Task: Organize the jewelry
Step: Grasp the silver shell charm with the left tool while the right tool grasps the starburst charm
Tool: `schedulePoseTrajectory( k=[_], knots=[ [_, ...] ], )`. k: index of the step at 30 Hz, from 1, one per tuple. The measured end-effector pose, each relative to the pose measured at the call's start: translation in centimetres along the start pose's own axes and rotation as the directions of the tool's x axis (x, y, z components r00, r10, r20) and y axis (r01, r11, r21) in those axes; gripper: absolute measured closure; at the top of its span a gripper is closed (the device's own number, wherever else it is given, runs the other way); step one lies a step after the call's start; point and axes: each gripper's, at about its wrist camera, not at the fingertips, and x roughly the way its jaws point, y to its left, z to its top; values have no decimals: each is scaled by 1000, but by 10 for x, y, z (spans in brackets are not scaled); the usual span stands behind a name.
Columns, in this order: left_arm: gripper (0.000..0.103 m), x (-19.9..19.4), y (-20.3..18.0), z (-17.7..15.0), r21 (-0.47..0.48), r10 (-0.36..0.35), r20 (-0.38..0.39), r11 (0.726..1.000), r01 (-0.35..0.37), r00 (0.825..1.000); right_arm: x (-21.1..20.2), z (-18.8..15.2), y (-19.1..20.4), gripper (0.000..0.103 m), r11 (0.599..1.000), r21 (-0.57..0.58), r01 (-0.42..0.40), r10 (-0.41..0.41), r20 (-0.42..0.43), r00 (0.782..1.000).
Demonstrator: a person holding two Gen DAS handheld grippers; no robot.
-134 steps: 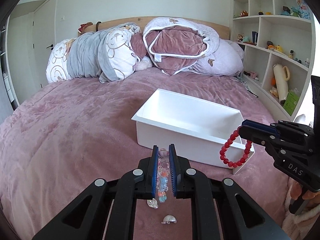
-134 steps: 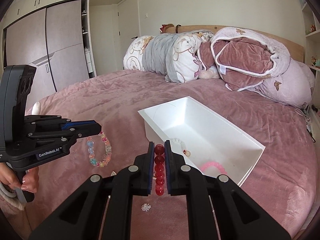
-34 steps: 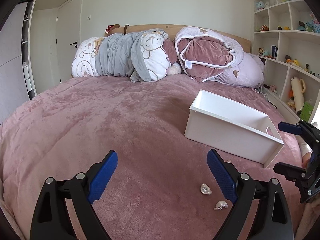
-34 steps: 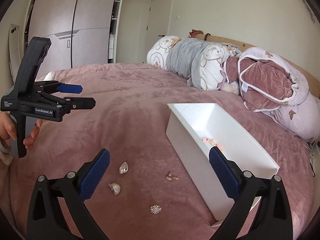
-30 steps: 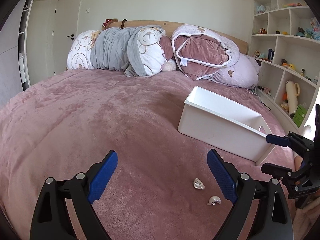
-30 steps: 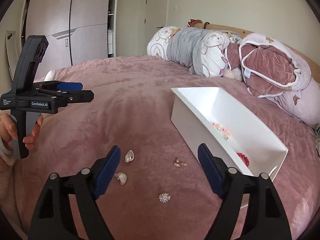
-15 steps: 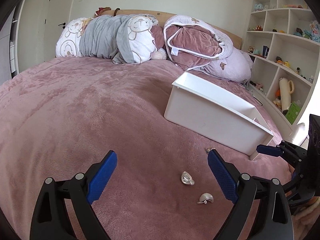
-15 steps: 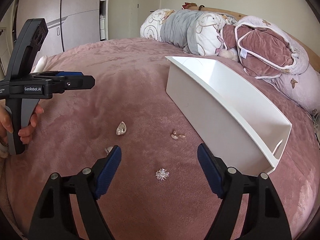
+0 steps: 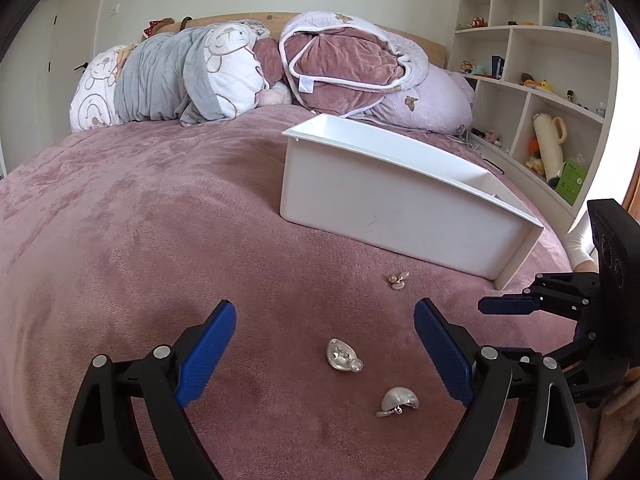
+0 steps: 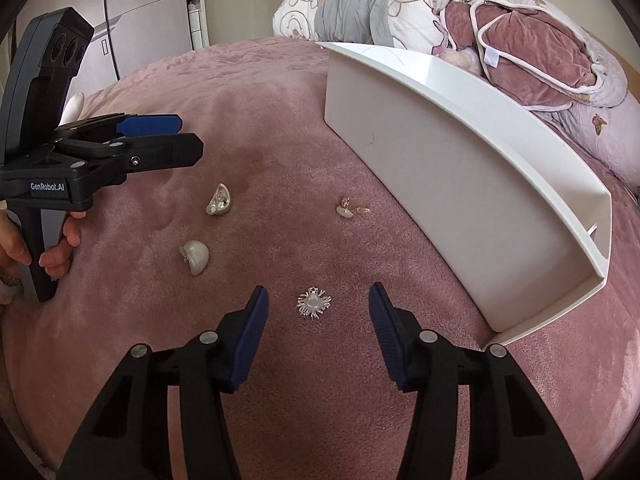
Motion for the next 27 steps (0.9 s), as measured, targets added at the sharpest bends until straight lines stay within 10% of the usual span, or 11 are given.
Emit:
schedulePoseTrajectory(
  k=[16, 27],
  knots=[
    [72, 39, -2, -11, 8, -94, -148, 995, 96, 985, 25, -2, -3, 72, 998, 25, -64, 65, -57, 996],
    [77, 43, -1, -15, 2, -85, -173, 996, 86, 981, 28, -1, -5, 82, 995, 41, -92, 95, -90, 991]
  ],
)
